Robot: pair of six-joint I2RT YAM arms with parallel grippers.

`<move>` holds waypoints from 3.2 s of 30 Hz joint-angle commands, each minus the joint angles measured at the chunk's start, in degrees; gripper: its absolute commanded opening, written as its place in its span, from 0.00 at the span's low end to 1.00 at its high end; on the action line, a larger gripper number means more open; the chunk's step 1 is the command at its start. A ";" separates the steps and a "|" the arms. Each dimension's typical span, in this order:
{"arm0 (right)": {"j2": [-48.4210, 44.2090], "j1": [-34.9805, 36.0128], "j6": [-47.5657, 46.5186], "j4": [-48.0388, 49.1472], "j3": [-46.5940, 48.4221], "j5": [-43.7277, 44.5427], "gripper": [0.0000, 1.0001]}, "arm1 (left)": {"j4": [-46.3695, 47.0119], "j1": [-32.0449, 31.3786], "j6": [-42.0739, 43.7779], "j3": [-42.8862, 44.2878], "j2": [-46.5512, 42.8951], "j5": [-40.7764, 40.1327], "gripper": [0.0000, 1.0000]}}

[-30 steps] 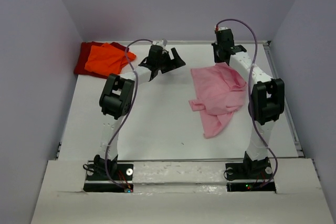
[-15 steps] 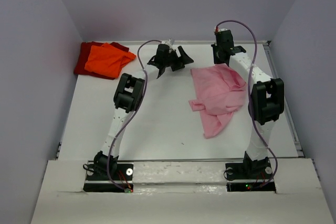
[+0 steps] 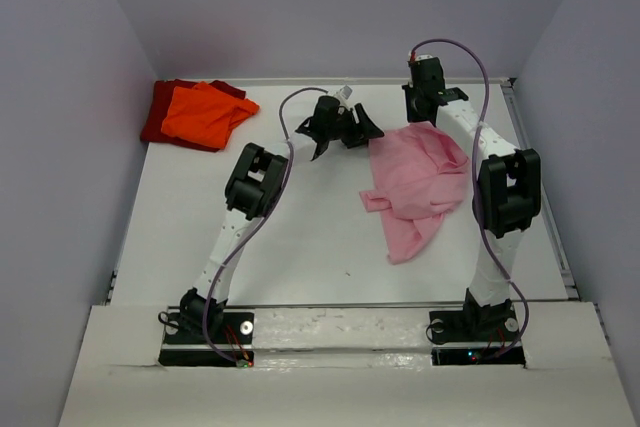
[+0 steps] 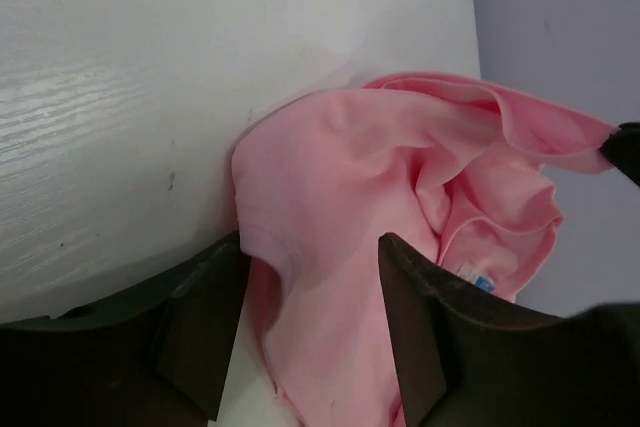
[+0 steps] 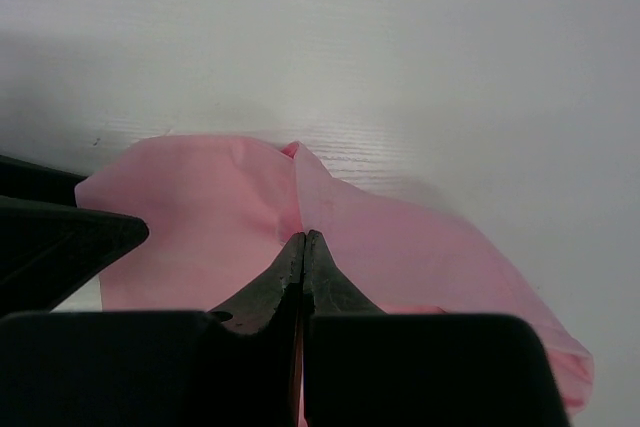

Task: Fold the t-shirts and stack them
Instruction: Flatten out the tshirt

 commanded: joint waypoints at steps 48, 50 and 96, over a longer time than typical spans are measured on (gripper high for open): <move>-41.39 0.53 5.14 -3.63 -6.08 0.34 0.00 | -40.90 9.02 36.79 -24.75 -87.97 -37.63 0.00; -41.92 0.53 4.70 -4.59 -4.06 0.08 0.00 | -41.25 9.02 36.96 -22.98 -89.02 -38.24 0.00; -23.22 -11.08 23.16 13.42 -7.84 -36.05 0.00 | -11.90 17.45 30.44 -46.80 -75.69 -31.30 0.00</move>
